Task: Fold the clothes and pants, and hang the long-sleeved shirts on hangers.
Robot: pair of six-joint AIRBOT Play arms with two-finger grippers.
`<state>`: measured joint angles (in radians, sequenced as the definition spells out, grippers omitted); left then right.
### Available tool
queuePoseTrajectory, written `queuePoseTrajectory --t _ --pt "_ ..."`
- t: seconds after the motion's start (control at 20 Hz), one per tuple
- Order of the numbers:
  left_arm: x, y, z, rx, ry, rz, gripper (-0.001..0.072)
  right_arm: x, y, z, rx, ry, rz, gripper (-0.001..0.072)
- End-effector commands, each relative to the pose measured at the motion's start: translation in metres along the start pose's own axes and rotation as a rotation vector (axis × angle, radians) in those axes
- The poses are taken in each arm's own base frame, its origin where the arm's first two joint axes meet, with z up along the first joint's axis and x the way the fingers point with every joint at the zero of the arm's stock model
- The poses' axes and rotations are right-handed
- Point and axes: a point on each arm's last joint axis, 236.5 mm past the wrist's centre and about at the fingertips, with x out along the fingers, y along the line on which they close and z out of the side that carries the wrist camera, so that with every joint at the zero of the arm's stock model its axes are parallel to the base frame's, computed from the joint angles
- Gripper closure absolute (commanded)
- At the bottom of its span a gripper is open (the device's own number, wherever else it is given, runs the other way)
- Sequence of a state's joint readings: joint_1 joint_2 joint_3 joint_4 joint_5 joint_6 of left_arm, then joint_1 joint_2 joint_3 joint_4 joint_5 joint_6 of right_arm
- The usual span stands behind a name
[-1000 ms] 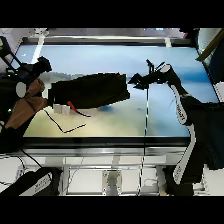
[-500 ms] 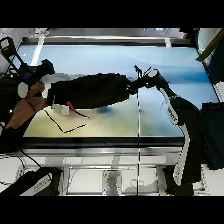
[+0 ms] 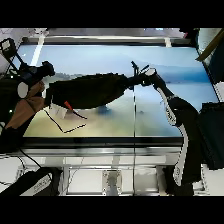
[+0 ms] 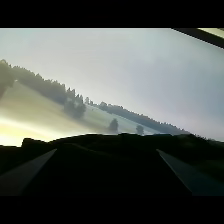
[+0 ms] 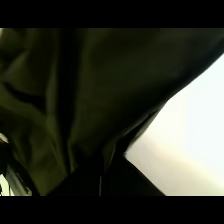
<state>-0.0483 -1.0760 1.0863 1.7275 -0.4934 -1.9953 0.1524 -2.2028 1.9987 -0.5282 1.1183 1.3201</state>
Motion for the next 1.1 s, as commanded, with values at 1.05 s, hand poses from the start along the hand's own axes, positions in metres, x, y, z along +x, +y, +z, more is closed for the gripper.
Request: queuePoseTrajectory --t 1.05 --pt "-0.1 -0.055 0.056 0.07 -0.203 -0.156 0.0015 -0.724 -0.062 -0.198 0.525 -0.874 -0.899 0.0708"
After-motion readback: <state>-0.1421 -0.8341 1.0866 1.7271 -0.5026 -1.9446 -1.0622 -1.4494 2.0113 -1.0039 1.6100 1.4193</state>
